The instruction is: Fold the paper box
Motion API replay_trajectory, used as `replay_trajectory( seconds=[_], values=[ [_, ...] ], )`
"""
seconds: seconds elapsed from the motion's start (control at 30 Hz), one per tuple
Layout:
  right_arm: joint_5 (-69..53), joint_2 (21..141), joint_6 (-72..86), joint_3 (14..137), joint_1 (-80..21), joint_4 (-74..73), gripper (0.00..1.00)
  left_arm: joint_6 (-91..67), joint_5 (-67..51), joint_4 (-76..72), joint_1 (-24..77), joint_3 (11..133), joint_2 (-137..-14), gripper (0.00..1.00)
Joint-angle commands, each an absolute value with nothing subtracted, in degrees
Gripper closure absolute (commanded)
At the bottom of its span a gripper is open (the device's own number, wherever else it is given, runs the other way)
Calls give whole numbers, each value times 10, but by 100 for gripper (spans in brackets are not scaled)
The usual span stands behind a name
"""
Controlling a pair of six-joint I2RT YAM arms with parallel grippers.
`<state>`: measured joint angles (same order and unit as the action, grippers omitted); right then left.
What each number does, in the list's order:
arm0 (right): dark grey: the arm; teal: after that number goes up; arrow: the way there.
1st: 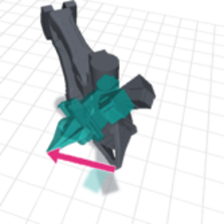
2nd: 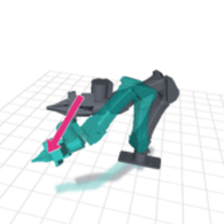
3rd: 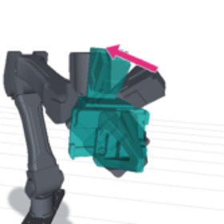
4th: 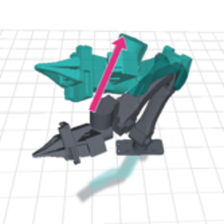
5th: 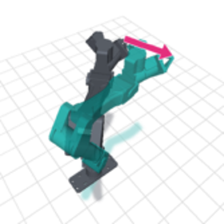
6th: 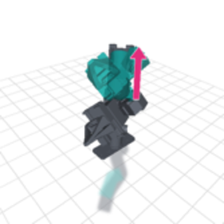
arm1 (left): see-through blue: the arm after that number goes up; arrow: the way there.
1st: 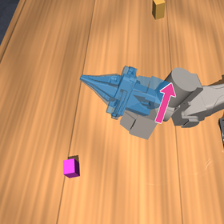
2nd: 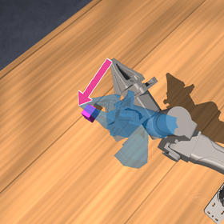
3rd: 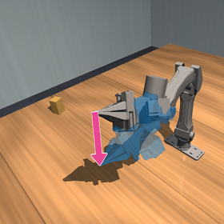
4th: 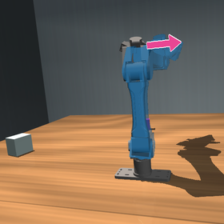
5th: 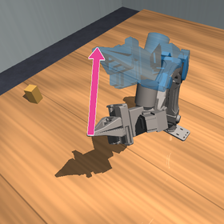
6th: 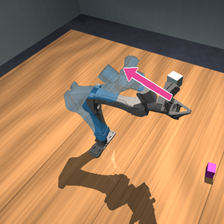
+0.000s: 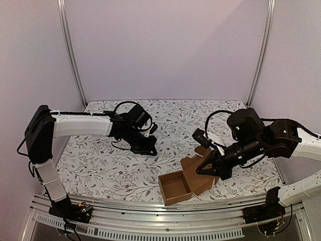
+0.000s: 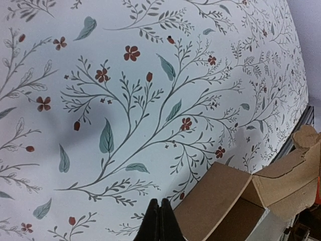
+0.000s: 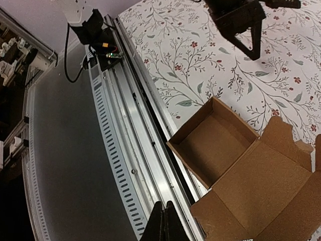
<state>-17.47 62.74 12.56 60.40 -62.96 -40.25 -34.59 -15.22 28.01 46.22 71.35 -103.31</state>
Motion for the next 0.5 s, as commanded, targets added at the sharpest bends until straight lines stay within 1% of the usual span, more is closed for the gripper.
replay_trajectory(
  seconds=[0.0, 0.2, 0.47],
  values=[
    [-93, 653, 44, 573, -709, -435, 100, -326, -181, 289, 457, 722, -1049, 100],
    [-52, 740, -35, 575, -745, -440, 100, -326, -184, 289, 458, 711, -1043, 100],
    [-65, 878, -99, 615, -776, -443, 100, -328, -205, 283, 471, 718, -1061, 100]
  ],
)
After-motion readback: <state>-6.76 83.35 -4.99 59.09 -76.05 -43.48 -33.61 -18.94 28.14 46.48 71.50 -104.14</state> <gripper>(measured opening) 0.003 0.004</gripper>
